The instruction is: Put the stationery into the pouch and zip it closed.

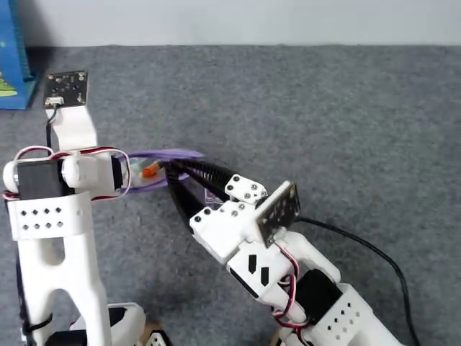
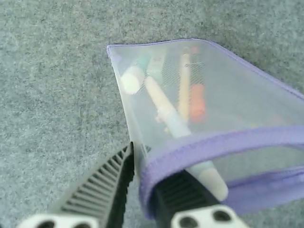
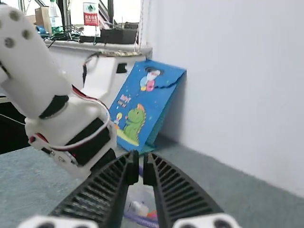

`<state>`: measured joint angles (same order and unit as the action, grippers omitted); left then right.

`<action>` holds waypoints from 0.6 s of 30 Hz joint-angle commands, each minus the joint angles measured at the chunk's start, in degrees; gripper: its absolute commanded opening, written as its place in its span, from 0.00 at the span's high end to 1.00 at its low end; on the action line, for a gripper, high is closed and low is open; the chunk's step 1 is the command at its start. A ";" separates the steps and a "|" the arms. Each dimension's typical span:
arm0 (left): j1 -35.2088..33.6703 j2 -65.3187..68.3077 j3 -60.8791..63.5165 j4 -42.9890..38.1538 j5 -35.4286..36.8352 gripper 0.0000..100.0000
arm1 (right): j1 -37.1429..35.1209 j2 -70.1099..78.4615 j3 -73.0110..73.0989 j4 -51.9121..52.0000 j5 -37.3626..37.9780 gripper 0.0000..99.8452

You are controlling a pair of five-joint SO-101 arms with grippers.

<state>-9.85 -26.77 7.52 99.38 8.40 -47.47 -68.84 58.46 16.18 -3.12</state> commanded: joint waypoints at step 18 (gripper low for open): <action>-1.14 -2.29 1.36 -1.41 0.00 0.99 | -8.04 14.64 -0.79 -8.48 -5.01 0.99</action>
<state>-10.73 -27.21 9.27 99.38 8.40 -54.07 -54.42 58.46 8.62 -7.78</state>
